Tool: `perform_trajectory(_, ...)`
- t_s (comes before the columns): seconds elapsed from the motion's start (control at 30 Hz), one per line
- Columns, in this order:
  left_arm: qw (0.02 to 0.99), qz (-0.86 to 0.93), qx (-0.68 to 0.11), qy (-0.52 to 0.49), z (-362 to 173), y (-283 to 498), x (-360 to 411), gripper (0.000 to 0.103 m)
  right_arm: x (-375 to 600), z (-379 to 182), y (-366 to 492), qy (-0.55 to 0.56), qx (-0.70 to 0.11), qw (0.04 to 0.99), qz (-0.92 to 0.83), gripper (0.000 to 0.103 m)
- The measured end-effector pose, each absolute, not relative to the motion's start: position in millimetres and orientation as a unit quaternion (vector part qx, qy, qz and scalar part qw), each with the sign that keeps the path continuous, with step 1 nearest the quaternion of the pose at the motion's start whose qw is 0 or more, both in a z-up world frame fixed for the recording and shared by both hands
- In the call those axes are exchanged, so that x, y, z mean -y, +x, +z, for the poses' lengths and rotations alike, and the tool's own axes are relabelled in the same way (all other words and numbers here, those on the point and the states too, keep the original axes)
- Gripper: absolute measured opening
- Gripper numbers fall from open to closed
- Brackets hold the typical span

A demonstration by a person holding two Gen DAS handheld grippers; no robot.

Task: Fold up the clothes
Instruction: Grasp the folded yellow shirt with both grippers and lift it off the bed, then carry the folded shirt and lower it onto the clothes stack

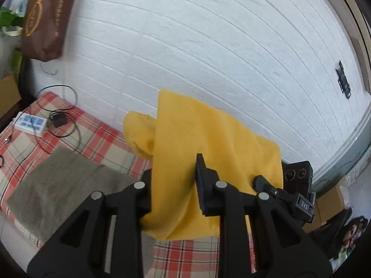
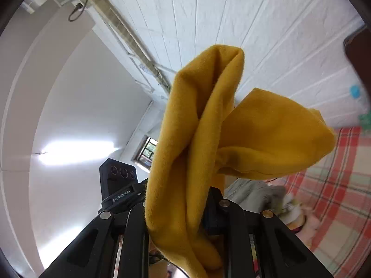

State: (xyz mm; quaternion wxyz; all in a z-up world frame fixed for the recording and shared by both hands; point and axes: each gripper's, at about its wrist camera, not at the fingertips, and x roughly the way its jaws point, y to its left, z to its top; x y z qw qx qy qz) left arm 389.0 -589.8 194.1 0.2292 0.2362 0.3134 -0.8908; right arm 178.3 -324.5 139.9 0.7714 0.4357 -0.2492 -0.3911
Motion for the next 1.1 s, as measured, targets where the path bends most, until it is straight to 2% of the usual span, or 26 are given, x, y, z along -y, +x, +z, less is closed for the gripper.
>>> perform_trajectory(0.2,0.306,-0.839,-0.384,0.236,127.8,479.0,647.9,0.026,399.3,90.6,268.1,0.521,0.183,0.760,-0.341,0.020)
perform_trajectory(0.37,0.310,-0.804,-0.436,0.259,50.8,513.1,663.6,0.026,414.3,42.6,300.6,0.565,0.131,0.738,-0.344,0.020)
perform_trajectory(0.43,0.298,-0.808,-0.443,0.251,41.9,517.4,663.4,0.027,417.0,44.4,296.9,0.565,0.130,0.737,-0.349,0.020)
perform_trajectory(0.63,0.295,-0.825,-0.416,0.242,65.5,508.4,662.7,0.027,411.0,66.4,297.4,0.537,0.146,0.749,-0.358,0.020)
perform_trajectory(0.73,0.312,-0.828,-0.392,0.253,60.0,502.7,658.4,0.029,412.6,59.9,307.8,0.540,0.112,0.746,-0.374,0.028)
perform_trajectory(0.77,0.318,-0.829,-0.384,0.252,58.1,502.4,656.2,0.032,414.1,55.1,311.1,0.543,0.086,0.744,-0.381,0.030)
perform_trajectory(0.8,0.323,-0.831,-0.379,0.248,56.8,503.6,653.7,0.037,412.8,54.8,312.7,0.532,0.066,0.745,-0.398,0.039)
perform_trajectory(0.87,0.332,-0.835,-0.370,0.238,55.7,506.7,648.2,0.047,410.4,58.8,314.7,0.507,0.036,0.750,-0.424,0.044)
perform_trajectory(0.97,0.346,-0.840,-0.355,0.221,62.3,515.2,636.9,0.051,404.8,71.8,315.2,0.461,0.000,0.759,-0.461,0.058)
perform_trajectory(1.0,0.354,-0.841,-0.348,0.216,64.9,518.2,632.7,0.055,404.2,75.2,315.3,0.446,-0.011,0.761,-0.471,0.063)
perform_trajectory(1.1,0.382,-0.843,-0.321,0.200,72.7,526.7,618.9,0.068,401.7,85.5,316.0,0.399,-0.043,0.767,-0.500,0.067)
